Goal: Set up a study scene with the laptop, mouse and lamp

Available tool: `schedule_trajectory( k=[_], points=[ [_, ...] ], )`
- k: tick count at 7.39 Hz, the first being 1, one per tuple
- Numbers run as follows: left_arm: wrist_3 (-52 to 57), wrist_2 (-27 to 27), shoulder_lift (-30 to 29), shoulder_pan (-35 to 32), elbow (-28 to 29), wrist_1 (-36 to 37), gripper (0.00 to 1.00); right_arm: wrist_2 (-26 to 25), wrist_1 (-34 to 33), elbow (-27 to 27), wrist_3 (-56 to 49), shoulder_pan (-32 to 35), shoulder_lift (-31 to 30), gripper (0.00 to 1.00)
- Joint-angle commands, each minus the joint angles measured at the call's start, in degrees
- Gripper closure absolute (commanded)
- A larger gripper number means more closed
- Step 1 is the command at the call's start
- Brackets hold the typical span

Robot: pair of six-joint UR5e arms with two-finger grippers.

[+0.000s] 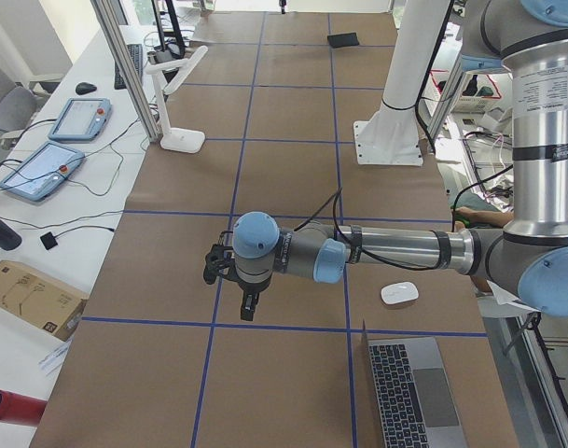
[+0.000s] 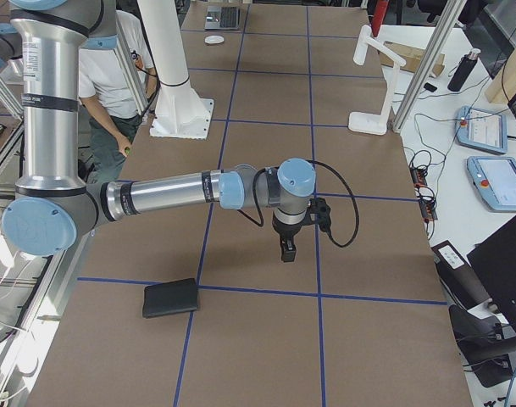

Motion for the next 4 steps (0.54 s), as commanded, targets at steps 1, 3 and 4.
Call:
schedule_trajectory(
  k=[1,3,4],
  points=[
    [0.6,0.3,1.9,-0.4,-0.5,-0.5,0.00,0.1,0.0,0.0,0.0,0.1,-0.2,0.00],
    [0.5,1.9,2.3,-0.6,-0.6,-1.0,0.00,-0.1,0.0,0.3,-0.1,0.2,-0.2,0.01],
    [0.6,4.1,2.3,-0.6,-1.9,-0.9,0.00,0.0,0.0,-0.1,0.0,0.2,-0.2,0.00]
  ],
)
